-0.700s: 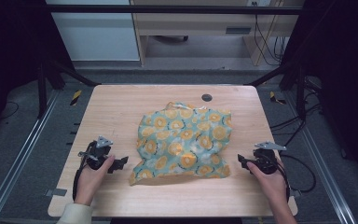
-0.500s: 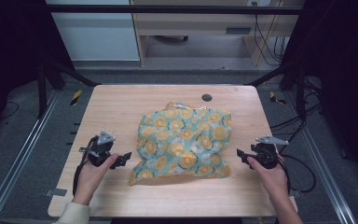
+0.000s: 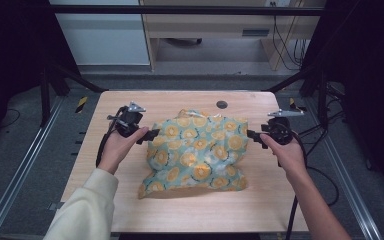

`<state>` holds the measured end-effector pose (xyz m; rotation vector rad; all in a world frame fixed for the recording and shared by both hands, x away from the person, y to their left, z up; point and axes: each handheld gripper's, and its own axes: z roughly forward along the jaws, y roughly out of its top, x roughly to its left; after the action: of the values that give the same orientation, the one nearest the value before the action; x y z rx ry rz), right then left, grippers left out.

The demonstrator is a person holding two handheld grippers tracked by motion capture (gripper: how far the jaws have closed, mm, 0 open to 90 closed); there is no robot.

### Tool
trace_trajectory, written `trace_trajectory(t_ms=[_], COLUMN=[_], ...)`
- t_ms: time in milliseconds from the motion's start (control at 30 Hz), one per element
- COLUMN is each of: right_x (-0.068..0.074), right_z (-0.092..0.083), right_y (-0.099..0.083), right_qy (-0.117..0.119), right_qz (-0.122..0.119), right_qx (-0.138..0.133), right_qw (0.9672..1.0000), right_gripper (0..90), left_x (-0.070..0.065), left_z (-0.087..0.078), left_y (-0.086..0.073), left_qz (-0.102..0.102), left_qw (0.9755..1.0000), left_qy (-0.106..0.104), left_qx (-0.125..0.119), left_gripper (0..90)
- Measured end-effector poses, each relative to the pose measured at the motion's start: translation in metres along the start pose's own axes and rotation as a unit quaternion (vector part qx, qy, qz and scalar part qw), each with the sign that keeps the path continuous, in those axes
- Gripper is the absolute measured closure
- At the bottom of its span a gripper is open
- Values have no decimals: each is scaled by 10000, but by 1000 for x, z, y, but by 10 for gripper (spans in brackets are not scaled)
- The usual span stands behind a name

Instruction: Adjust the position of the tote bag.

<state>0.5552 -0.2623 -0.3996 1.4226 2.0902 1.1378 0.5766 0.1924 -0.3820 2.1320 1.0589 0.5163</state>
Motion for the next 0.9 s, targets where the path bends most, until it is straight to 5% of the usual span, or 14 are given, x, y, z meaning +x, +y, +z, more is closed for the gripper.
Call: trace_trajectory(t_ms=[167, 367, 533, 633, 767, 900], right_x=[-1, 0, -2, -3, -4, -3], right_z=[17, 42, 55, 60, 67, 73], right_y=[21, 38, 42, 40, 35, 31], right_qy=[64, 20, 93, 77, 229, 309], right_qz=[128, 224, 383, 432, 743, 800], right_qx=[71, 297, 453, 528, 523, 564], right_qw=[9999, 9993, 9982, 9976, 9956, 9947], right_gripper=[278, 223, 190, 172, 177, 208], left_x=[-5, -1, 0, 2, 4, 4], left_z=[19, 32, 37, 38, 41, 45], left_y=[24, 33, 30, 27, 22, 15], left_qz=[175, 42, 13, -94, -302, -365], left_qw=[9996, 9996, 9993, 9985, 9985, 9985], left_qy=[142, 180, 190, 406, 347, 295], left_qx=[183, 209, 316, 342, 302, 299], left_gripper=[116, 110, 111, 109, 101, 101])
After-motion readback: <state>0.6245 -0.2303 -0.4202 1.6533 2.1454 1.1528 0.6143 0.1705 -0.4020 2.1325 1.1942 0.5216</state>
